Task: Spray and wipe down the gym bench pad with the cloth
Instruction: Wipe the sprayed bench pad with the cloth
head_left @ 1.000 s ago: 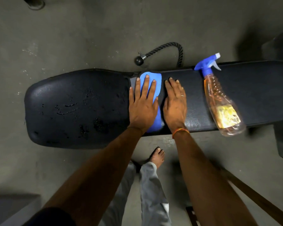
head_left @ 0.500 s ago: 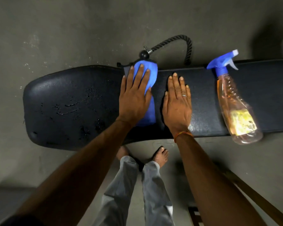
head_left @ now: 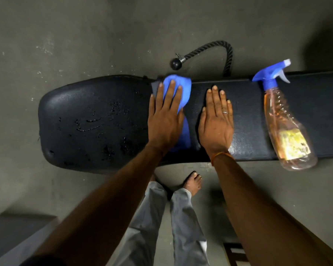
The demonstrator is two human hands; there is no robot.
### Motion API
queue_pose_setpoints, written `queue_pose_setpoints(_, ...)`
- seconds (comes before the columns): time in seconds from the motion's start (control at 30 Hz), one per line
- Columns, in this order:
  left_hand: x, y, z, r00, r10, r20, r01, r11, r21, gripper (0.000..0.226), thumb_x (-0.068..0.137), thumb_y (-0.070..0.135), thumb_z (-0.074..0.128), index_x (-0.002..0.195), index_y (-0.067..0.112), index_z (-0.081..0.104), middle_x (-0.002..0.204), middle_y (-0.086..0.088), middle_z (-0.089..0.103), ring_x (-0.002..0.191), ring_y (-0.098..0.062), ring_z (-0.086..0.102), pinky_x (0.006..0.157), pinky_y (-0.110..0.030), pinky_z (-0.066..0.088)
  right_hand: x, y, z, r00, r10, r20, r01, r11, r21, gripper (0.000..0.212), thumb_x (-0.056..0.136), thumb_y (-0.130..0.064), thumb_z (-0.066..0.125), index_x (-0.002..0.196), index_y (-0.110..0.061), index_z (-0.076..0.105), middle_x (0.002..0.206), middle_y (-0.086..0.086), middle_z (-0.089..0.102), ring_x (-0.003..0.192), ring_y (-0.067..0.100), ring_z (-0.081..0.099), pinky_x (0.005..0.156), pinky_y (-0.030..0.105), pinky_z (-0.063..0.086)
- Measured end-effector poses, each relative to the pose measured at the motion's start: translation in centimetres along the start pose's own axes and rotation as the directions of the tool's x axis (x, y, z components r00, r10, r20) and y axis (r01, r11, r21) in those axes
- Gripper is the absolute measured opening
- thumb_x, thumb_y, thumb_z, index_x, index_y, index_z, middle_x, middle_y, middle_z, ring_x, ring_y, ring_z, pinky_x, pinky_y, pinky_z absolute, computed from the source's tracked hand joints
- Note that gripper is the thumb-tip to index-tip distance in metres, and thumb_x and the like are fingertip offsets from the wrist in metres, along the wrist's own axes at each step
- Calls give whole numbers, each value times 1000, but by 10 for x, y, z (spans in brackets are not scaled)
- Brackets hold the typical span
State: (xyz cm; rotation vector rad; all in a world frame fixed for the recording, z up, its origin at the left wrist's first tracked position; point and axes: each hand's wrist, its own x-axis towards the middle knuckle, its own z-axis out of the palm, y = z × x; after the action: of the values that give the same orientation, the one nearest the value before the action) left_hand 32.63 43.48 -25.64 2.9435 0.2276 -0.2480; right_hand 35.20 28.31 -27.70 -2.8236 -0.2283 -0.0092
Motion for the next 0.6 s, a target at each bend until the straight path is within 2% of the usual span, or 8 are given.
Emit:
queue_pose_setpoints(0.1,-70,-16,-1,998,47,40,-45,998,-52,71,99,37,44,163,24,14,172,-1,2,159,-27,-1,127,-54,13,0,-2,-4,1000,2,20,-2,1000,14,54,106,-24,35,158,-11,31,167,4,27,156,21,20,128,41,16)
queue_pose_setpoints(0.17,-92,-33,0,996,73,57,-71,997,-27,72,100,37,47,163,27,13,172,1,1,159,-27,-2,127,-54,13,-1,-2,-3,1000,0,18,-1,1000,15,55,105,-23,36,159,-11,30,167,4,27,156,21,21,128,41,17)
queue_pose_setpoints(0.23,-69,-43,-4,998,35,46,-33,998,-45,68,102,40,42,162,28,13,172,2,1,159,-28,-2,127,-53,10,-1,-1,-3,1000,1,8,-2,1000,14,56,105,-23,36,159,-12,30,167,4,27,156,20,21,128,41,17)
queue_pose_setpoints(0.33,4,-48,-13,997,-78,6,78,996,-37,63,104,47,24,162,26,16,172,0,6,158,-31,0,128,-52,9,-2,2,1,1000,-13,9,13,1000,15,56,105,-24,36,159,-12,29,168,3,25,157,20,19,128,41,15)
queue_pose_setpoints(0.4,33,-54,-16,997,-82,11,83,996,-37,65,103,48,18,162,23,18,171,-2,8,158,-33,2,127,-54,11,-2,3,3,1000,-14,8,14,1000,10,56,106,-24,35,160,-13,28,168,3,24,157,20,18,129,40,14)
queue_pose_setpoints(0.47,23,-56,-13,998,-56,9,56,997,-49,65,102,46,21,162,22,17,171,-2,8,158,-31,1,127,-53,12,-2,1,2,1000,-15,23,15,1000,-1,56,106,-24,35,160,-13,27,168,3,23,157,20,17,128,41,15)
queue_pose_setpoints(0.6,-66,-48,-2,997,-70,9,71,994,-84,69,101,40,39,163,24,14,172,-1,2,159,-27,-3,128,-53,10,-4,-6,-4,998,22,60,-20,999,-42,57,106,-25,34,160,-11,25,169,5,20,157,22,16,128,44,17)
